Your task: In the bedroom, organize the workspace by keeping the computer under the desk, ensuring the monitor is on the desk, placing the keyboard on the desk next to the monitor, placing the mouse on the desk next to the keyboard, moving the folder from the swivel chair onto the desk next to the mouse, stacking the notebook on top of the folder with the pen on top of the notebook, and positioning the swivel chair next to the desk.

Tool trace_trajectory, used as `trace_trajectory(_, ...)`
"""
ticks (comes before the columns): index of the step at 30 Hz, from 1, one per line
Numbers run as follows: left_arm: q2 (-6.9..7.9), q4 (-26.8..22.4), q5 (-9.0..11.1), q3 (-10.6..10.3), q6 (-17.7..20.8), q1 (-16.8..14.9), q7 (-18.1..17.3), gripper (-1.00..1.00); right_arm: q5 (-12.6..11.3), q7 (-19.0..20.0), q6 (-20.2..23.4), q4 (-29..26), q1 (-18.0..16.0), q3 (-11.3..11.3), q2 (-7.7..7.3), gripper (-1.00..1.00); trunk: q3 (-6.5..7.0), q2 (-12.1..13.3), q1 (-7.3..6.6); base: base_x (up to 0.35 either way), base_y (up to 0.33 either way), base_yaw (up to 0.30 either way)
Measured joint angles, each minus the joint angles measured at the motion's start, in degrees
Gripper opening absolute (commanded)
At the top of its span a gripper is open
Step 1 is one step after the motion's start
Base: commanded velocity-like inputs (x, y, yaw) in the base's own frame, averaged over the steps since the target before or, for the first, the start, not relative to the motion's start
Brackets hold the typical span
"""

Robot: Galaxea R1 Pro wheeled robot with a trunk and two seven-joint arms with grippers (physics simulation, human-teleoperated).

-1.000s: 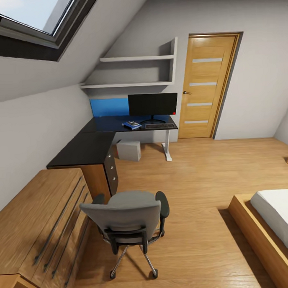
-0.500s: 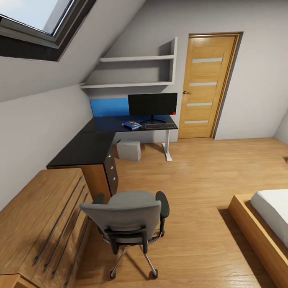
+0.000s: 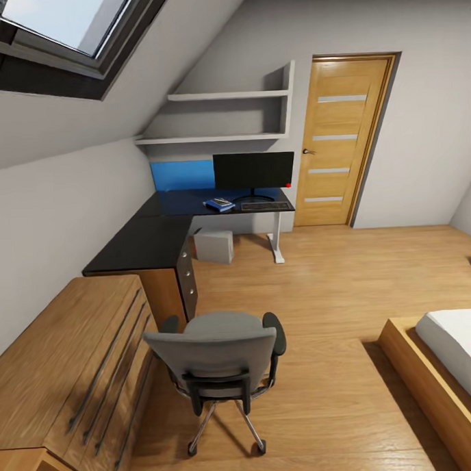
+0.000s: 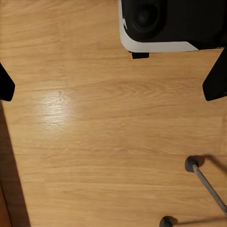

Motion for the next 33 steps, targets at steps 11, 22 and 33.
trace_trajectory(11, 0.0, 0.0, 0.0, 0.0, 0.0, 0.0, 0.0, 1.0, 0.0, 0.0, 0.0, 0.0, 0.0, 0.0, -0.08, 1.0, 0.0, 0.0, 0.0, 0.0, 0.005, 0.0)
trace_trajectory(22, 0.0, 0.0, 0.02, 0.02, -0.05, 0.0, 0.0, 1.0, 0.0, 0.0, 0.04, 0.0, 0.0, 0.0, -0.09, 1.0, 0.0, 0.0, 0.0, 0.0, 0.0, 0.0)
trace_trajectory(33, -0.18, -0.17, 0.35, 0.33, 0.07, 0.0, 0.77, 1.0, 0.14, 0.01, 0.04, -1.64, -0.02, -0.03, 0.1, 1.0, -1.62, -3.61, 1.98, 0.0, 0.0, 0.0)
